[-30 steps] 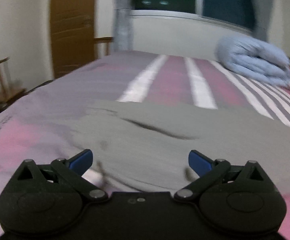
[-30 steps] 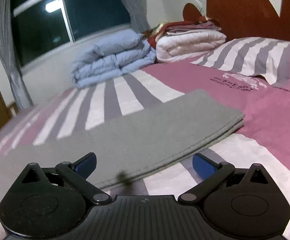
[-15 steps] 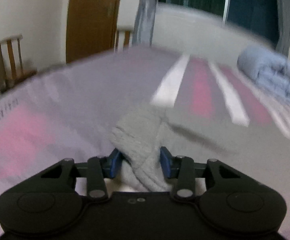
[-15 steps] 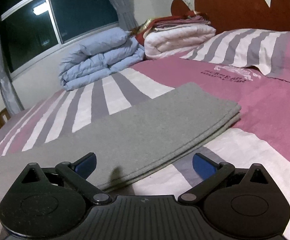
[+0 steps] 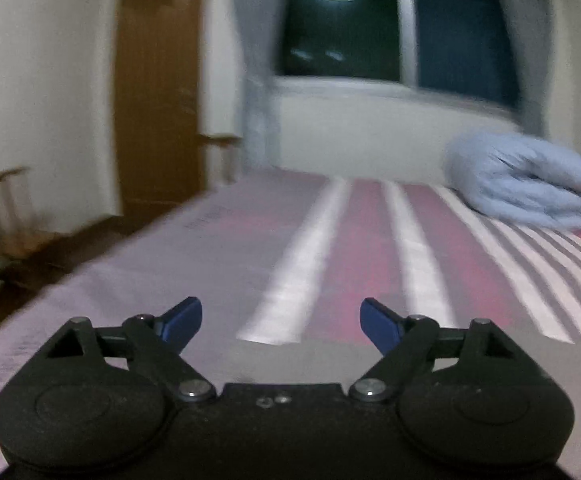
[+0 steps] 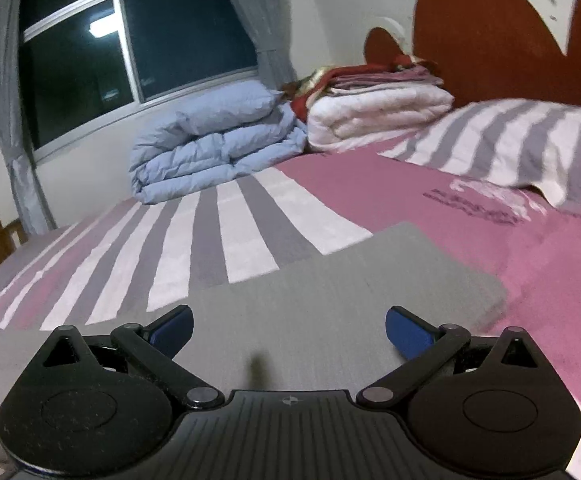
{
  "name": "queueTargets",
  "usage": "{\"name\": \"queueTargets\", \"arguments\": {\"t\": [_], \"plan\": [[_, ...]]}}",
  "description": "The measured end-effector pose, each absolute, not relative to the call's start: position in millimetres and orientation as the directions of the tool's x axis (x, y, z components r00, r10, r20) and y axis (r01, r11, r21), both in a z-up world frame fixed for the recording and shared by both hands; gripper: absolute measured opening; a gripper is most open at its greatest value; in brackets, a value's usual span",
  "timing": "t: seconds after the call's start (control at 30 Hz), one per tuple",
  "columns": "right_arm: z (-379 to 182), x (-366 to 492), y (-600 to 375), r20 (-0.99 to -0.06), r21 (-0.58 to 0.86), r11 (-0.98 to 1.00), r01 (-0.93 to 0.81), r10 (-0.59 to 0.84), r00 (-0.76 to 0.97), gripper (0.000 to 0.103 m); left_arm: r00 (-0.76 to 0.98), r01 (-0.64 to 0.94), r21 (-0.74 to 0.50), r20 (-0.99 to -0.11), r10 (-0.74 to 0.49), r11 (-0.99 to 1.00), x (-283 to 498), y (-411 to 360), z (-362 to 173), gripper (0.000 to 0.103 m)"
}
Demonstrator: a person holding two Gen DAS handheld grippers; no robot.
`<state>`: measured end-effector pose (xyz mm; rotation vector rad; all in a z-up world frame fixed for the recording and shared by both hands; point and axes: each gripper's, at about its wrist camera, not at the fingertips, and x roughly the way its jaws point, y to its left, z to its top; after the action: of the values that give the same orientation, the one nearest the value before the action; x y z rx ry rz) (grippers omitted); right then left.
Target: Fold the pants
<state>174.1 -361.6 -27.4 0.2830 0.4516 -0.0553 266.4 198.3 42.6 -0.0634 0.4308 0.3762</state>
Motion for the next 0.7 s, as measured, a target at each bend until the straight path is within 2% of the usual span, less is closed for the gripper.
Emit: {"name": "queueTargets", "arguments": {"t": [0.13,0.23,0.27,0.33,0.37,0.43,0.47,0.5,0.57,0.7], "plan": [[-31,210,-355,-0.513,0.217,0.973,0.073,0.050,0.857,0.102,0.810,-0.178,0.098,-0.551,0.202,0.979,324,155,4,0.077],[-36,236,-349,-0.578,0.145,0.988,0.052,0.042,0.815,0.102,0.714,-0.184,0.093,-0.671,0.198,0.979,360,159,-35,0.070],[-40,245,-347,-0.616,0.102,0.993,0.055,0.019,0.788,0.102,0.675,-0.194,0.127,-0.703,0.226,0.973,370,163,-46,0.070],[-53,266,-353,-0.697,0.022,0.996,0.086,-0.046,0.716,0.102,0.657,-0.233,0.125,-0.710,0.251,0.964,376,179,-56,0.074],[-57,269,-361,-0.700,0.022,0.995,0.102,-0.058,0.712,0.103,0.652,-0.250,0.105,-0.717,0.247,0.963,376,186,-56,0.073],[-57,274,-376,-0.702,0.040,0.990,0.132,-0.066,0.709,0.103,0.653,-0.276,0.099,-0.711,0.262,0.956,373,191,-49,0.065],[-54,273,-380,-0.694,0.048,0.989,0.137,-0.066,0.717,0.103,0.652,-0.284,0.107,-0.708,0.273,0.953,370,189,-44,0.065],[-49,271,-384,-0.676,0.063,0.988,0.139,-0.060,0.734,0.103,0.660,-0.294,0.117,-0.693,0.290,0.949,366,186,-38,0.065],[-42,268,-389,-0.647,0.079,0.989,0.127,-0.046,0.761,0.103,0.709,-0.269,0.118,-0.647,0.280,0.956,364,173,-24,0.074],[-38,284,-379,-0.645,0.070,0.994,0.084,-0.019,0.764,0.103,0.754,-0.179,0.066,-0.632,0.180,0.982,383,128,-18,0.075]]}}
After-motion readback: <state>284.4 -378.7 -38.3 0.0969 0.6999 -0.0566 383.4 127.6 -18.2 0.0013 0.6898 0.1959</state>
